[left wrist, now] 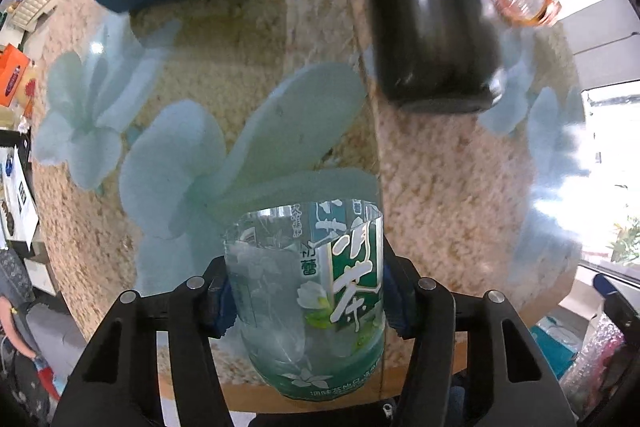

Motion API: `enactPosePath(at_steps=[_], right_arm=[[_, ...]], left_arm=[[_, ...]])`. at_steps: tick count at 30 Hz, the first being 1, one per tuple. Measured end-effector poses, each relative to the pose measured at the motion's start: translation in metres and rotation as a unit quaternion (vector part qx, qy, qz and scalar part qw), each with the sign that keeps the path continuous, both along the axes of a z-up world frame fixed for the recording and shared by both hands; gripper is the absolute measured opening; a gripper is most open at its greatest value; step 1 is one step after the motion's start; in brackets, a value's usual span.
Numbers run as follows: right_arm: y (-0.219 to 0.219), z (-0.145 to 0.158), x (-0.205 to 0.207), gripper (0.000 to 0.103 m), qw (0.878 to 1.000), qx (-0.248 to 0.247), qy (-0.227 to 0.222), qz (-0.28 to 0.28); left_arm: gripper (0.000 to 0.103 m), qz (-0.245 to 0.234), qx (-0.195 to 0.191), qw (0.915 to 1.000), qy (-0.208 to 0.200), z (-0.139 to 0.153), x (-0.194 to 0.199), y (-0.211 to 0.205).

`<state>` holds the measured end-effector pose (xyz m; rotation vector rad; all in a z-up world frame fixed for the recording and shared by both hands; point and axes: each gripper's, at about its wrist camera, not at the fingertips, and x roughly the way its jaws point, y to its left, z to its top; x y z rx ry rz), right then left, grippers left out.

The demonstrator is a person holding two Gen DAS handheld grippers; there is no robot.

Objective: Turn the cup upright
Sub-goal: 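Rotate the clear cup with the left gripper, turning its open rim upward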

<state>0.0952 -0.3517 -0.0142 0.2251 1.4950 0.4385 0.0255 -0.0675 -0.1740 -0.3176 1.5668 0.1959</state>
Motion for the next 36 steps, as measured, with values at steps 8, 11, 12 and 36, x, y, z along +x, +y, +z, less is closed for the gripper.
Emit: enactPosePath(at_steps=[8, 11, 12, 36], right_arm=[[0.002, 0.002, -0.007, 0.103, 1.000, 0.001, -0.008, 0.010], [0.005, 0.001, -0.010, 0.103, 1.000, -0.007, -0.009, 0.019], [0.006, 0.001, -0.012, 0.103, 1.000, -0.010, -0.009, 0.024], [-0.012, -0.019, -0.043, 0.103, 0.994, -0.084, -0.011, 0.072]], left_arm=[[0.061, 0.000, 0.030, 0.9873, -0.156, 0.070, -0.018, 0.007], [0.061, 0.011, 0.047, 0.9774, -0.206, 0.085, -0.029, 0.010], [0.061, 0.019, 0.052, 0.9734, -0.222, 0.088, -0.033, 0.012], [0.063, 0.039, 0.151, 0.9095, -0.385, 0.008, -0.069, -0.028]])
